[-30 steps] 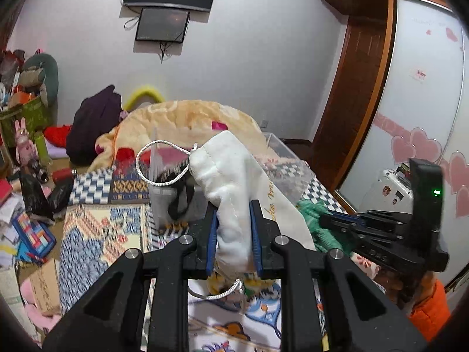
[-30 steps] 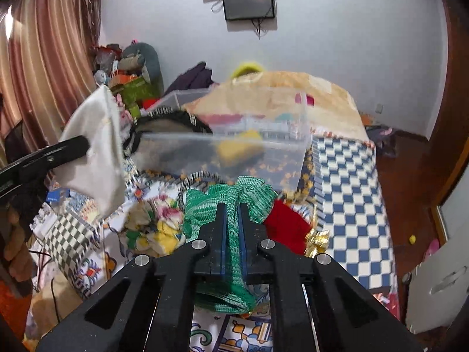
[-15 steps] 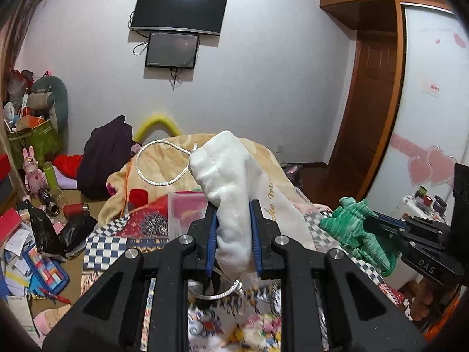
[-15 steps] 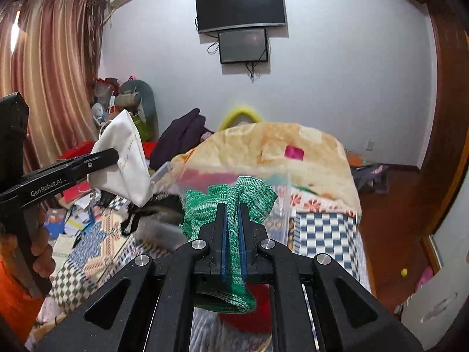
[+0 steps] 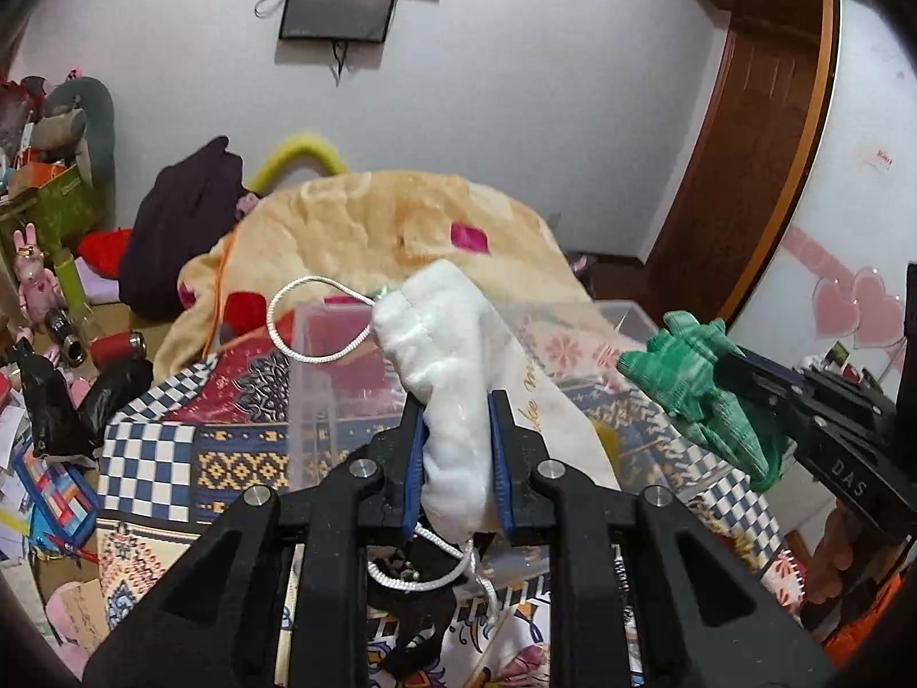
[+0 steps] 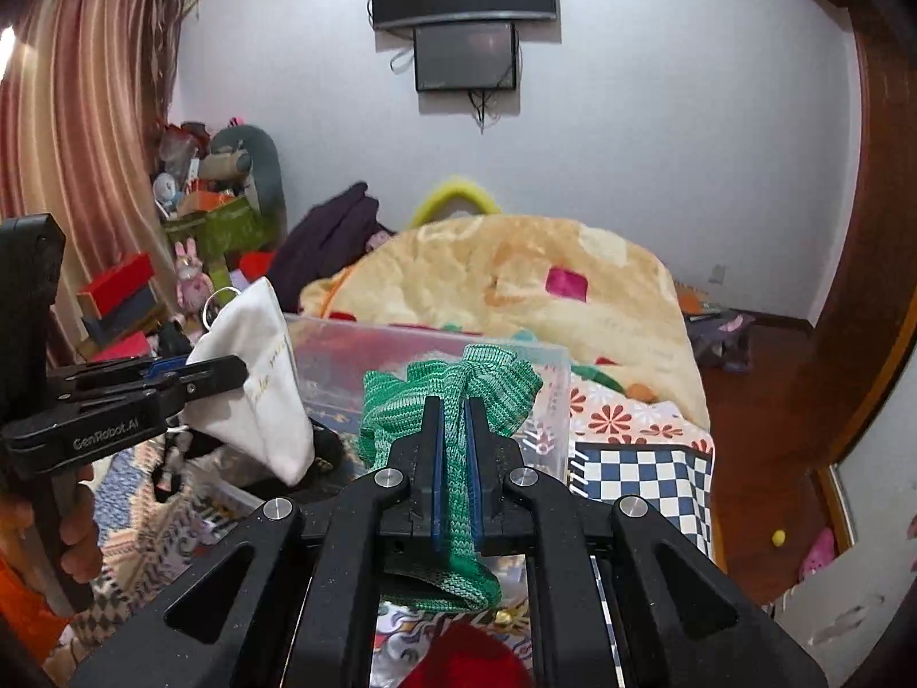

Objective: Organize soft objects
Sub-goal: 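Carry the white bag into the box while right drops green gloves in, then grasp the floral scrunchie with left gripper while right grasps red velvet pouch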

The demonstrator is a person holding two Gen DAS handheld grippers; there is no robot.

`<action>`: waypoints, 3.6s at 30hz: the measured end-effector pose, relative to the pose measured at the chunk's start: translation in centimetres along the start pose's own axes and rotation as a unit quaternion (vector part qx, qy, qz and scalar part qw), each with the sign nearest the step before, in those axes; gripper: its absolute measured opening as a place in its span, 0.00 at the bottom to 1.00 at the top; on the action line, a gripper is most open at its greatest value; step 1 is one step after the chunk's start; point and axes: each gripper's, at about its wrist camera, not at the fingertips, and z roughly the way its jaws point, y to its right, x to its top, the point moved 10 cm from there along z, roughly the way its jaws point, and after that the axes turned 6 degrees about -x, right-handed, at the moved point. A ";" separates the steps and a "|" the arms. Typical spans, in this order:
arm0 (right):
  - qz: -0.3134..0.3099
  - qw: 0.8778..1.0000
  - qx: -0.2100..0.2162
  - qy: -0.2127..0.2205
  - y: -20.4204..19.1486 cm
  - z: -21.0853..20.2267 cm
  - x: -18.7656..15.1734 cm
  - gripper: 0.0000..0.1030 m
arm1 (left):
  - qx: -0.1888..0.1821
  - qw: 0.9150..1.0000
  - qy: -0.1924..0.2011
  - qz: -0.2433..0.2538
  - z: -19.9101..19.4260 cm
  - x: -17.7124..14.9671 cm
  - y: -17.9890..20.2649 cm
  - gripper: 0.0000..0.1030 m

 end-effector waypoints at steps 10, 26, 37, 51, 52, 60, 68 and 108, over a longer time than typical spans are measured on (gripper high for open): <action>-0.019 0.998 -0.006 -0.054 -0.3 3.9 -1.6 0.06 | 0.011 0.999 -0.039 0.026 3.3 -1.4 0.9 0.20; -0.026 0.998 0.008 -0.061 -0.6 2.2 -1.9 0.26 | 0.020 0.998 -0.022 0.056 0.6 -1.1 2.2 0.49; -0.028 0.999 0.011 -0.011 -0.4 -2.6 -0.8 0.46 | 0.009 0.996 0.031 0.081 -5.9 -0.6 4.4 0.64; -0.018 0.999 -0.006 -0.028 0.6 -4.6 -6.0 0.70 | -0.005 0.997 -0.003 0.079 -7.4 -6.8 5.1 0.73; -0.016 0.999 -0.008 -0.034 0.7 -4.3 -6.8 0.71 | -0.006 0.997 -0.011 0.076 -7.0 -7.6 5.1 0.73; 0.013 0.996 0.004 -0.090 1.3 -2.8 -10.6 0.71 | -0.036 0.995 -0.069 0.056 -4.0 -12.5 5.9 0.73; 0.042 0.992 0.007 -0.118 2.1 -1.4 -12.6 0.72 | -0.040 0.993 -0.103 0.046 -1.8 -15.1 6.3 0.73; 0.048 0.998 -0.022 -0.017 3.1 -7.3 -8.3 0.17 | -0.035 0.999 -0.006 0.031 -9.6 -12.1 4.0 0.11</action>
